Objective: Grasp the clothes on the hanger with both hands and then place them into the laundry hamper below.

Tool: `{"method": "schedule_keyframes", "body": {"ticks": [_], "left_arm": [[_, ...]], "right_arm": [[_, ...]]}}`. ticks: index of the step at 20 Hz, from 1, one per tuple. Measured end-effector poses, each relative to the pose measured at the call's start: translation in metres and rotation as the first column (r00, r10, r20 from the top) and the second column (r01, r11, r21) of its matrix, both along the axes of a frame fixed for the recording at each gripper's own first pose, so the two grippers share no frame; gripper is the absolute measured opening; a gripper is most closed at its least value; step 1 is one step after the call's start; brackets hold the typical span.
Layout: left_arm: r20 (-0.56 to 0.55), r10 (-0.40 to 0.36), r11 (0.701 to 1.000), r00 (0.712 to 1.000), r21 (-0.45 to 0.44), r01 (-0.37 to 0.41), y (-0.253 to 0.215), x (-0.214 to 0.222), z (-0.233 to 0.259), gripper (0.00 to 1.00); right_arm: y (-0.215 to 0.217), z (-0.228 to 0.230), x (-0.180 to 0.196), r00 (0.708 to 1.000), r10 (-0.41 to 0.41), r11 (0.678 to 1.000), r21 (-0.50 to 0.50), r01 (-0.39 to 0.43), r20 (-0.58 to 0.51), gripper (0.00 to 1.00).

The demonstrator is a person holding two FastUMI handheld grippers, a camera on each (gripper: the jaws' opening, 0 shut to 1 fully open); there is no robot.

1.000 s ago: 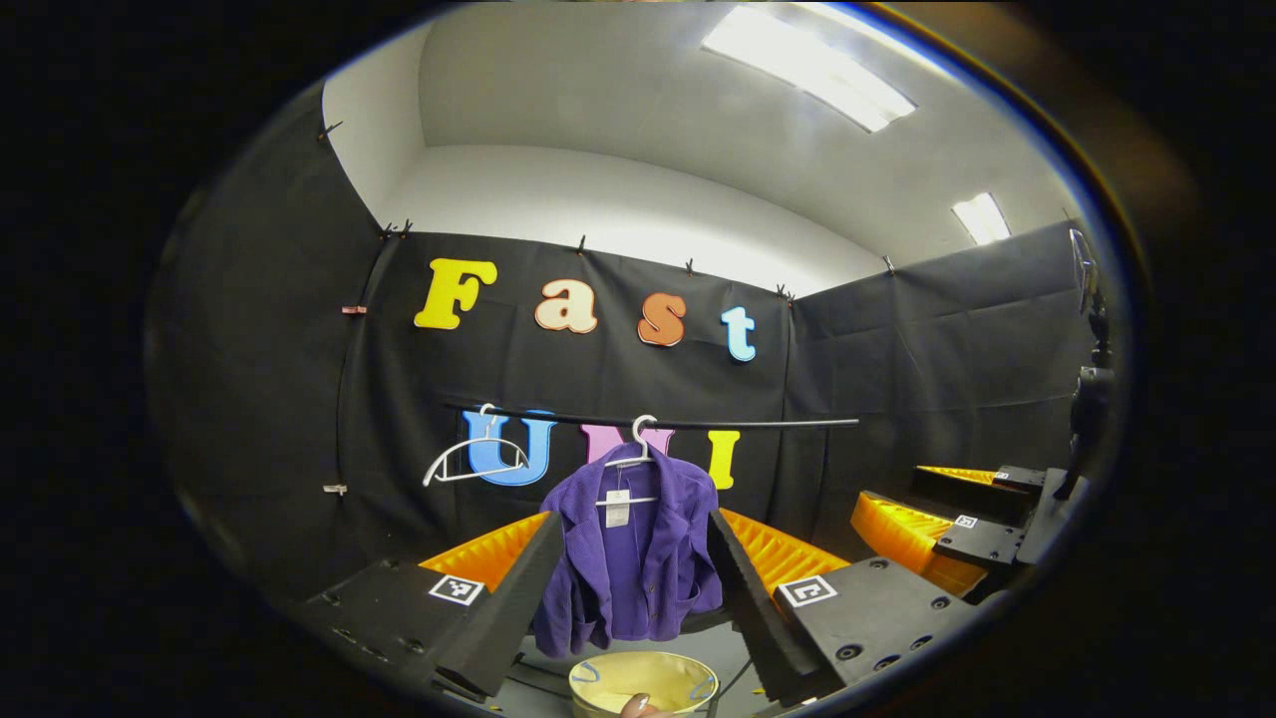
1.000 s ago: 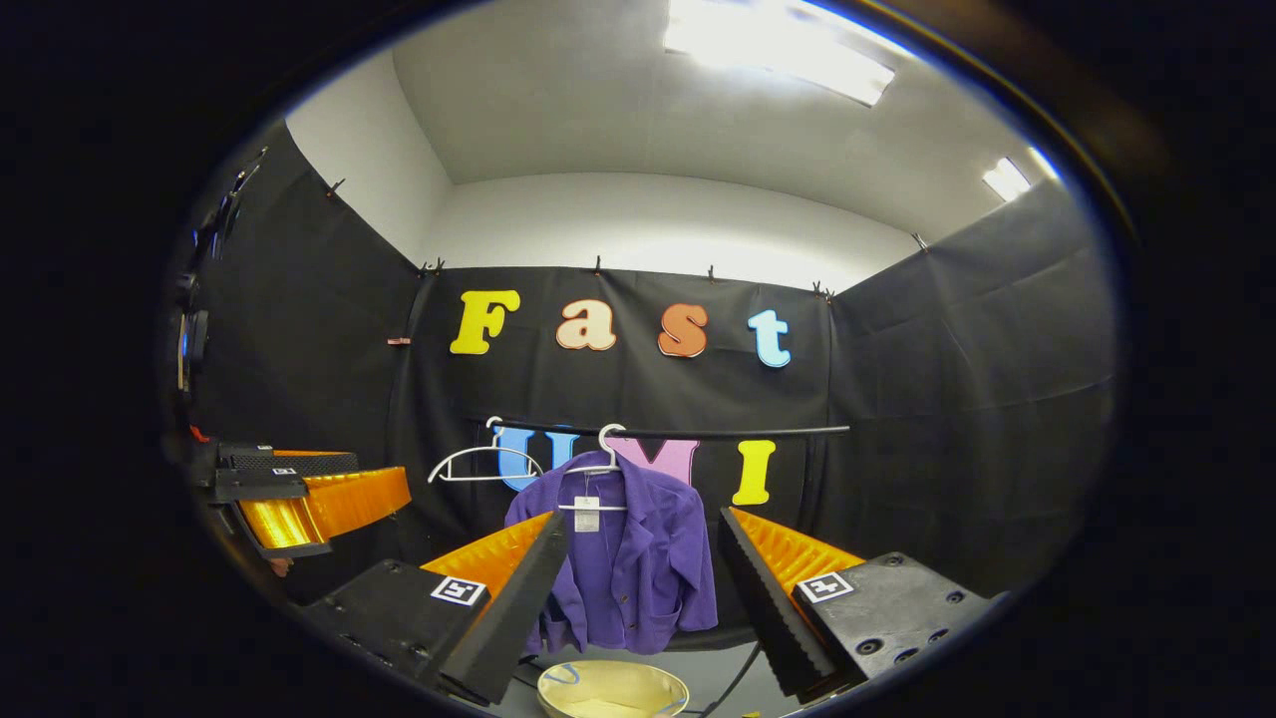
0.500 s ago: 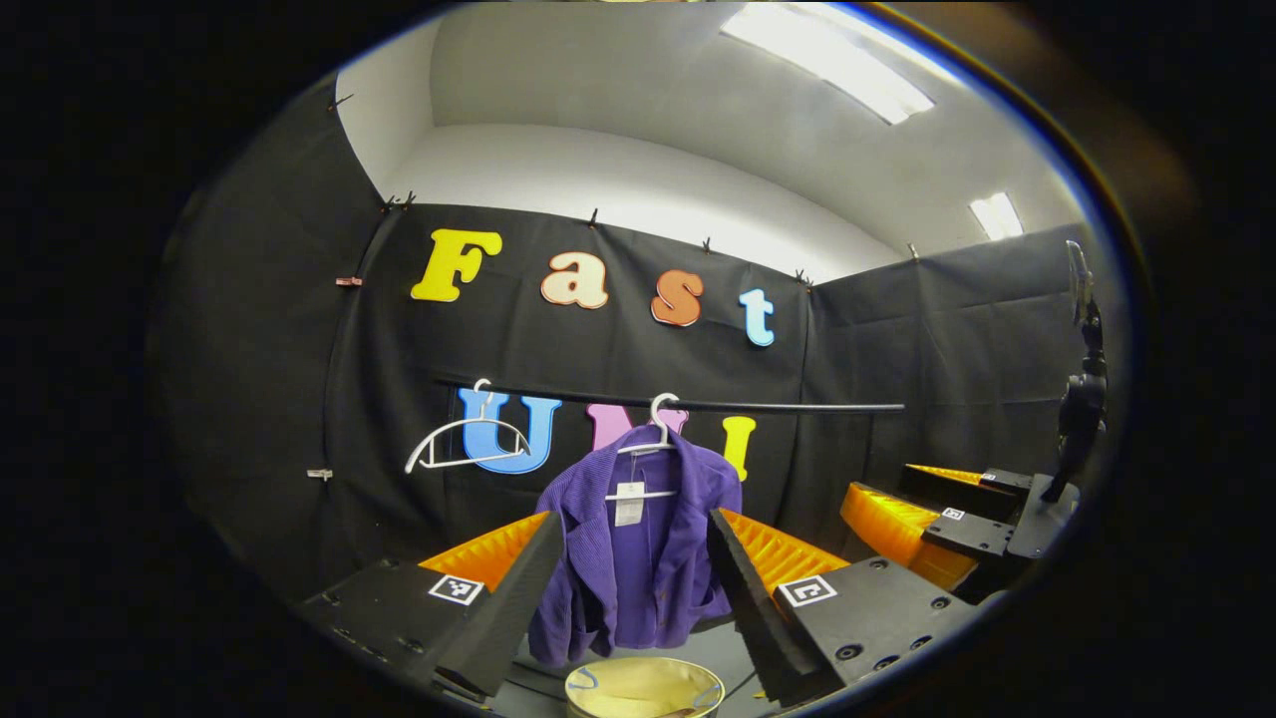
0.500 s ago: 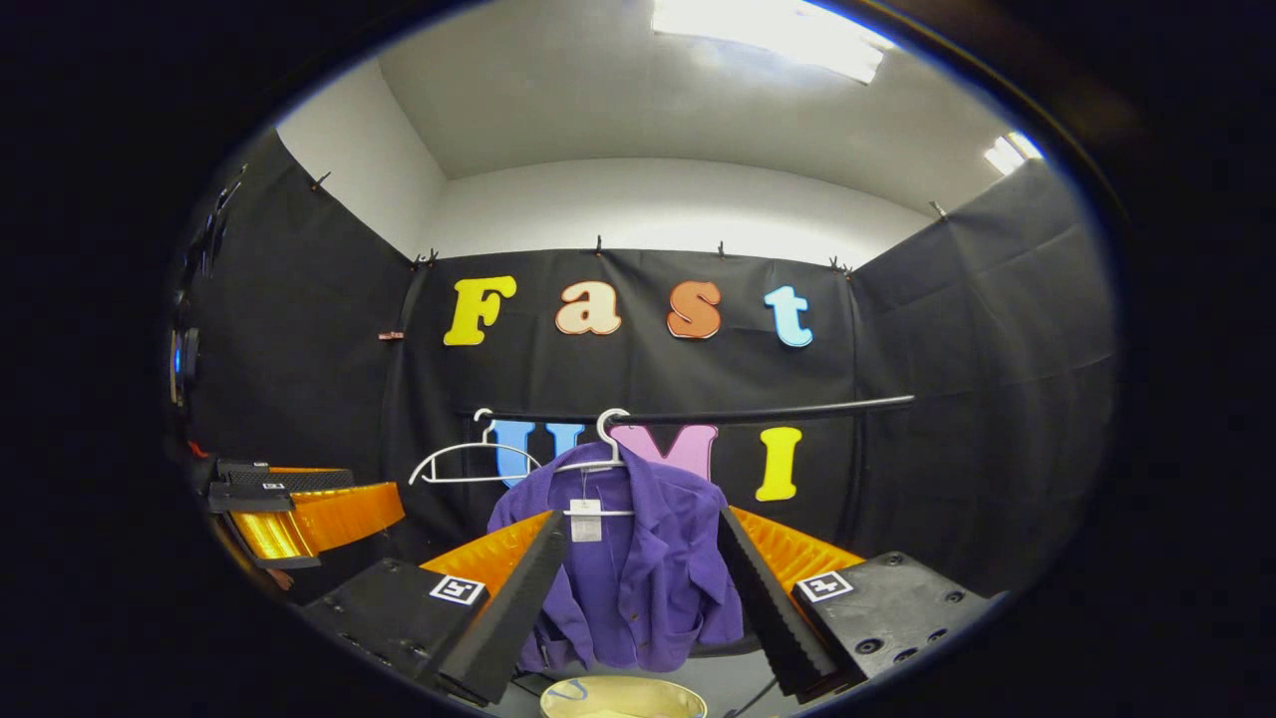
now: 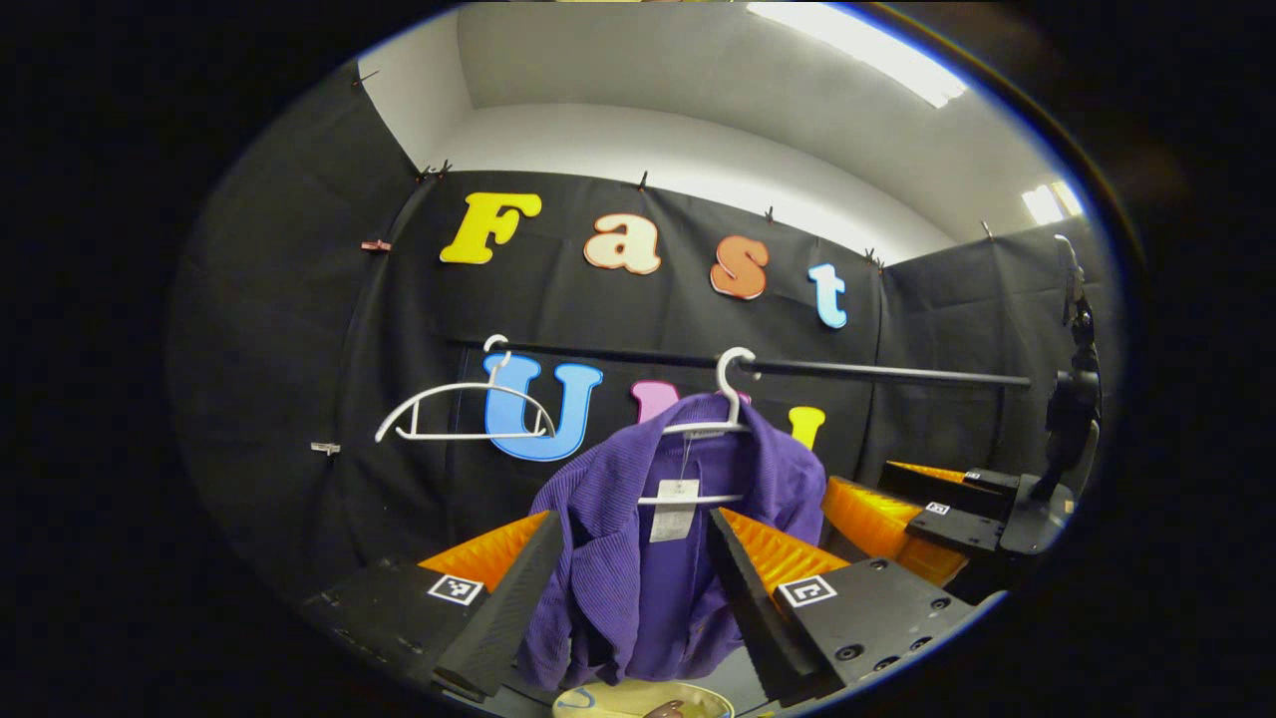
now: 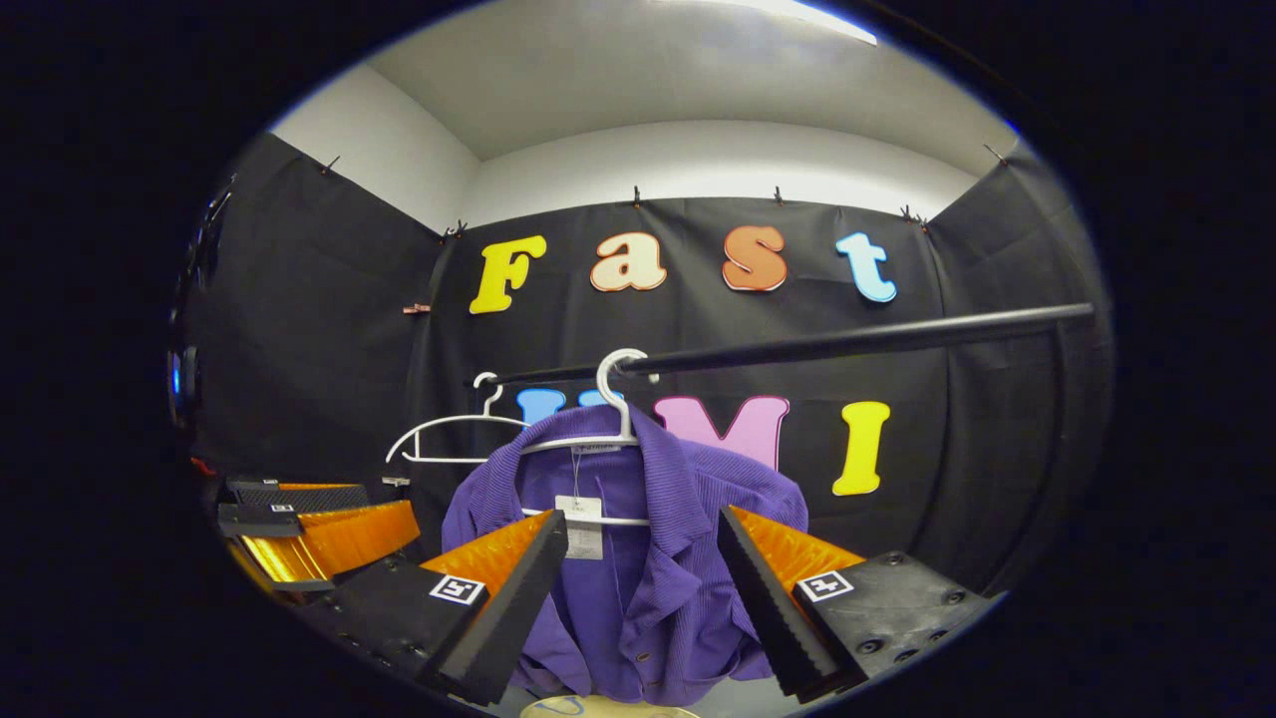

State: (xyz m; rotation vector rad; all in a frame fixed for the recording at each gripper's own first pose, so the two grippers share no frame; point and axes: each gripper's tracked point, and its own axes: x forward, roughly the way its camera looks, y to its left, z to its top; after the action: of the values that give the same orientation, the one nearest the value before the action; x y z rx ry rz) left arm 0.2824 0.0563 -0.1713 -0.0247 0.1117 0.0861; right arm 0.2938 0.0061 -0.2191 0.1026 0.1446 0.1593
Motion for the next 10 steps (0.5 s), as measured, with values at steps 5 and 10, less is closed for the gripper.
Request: {"method": "schedule_keyframes", "body": {"ticks": [5,10], "left_arm": [[0.007,0.022,0.999,1.000,-0.046,-0.022,0.000,0.041,-0.030,0.90],[-0.045,0.079,0.995,0.996,-0.059,-0.082,0.015,0.083,-0.063,0.90]], "right_arm": [[0.005,-0.046,0.028,0.996,0.061,0.998,-0.013,-0.062,-0.064,0.98],[-0.007,-0.075,0.046,0.992,0.053,0.999,0.012,-0.052,-0.116,0.98]]}}
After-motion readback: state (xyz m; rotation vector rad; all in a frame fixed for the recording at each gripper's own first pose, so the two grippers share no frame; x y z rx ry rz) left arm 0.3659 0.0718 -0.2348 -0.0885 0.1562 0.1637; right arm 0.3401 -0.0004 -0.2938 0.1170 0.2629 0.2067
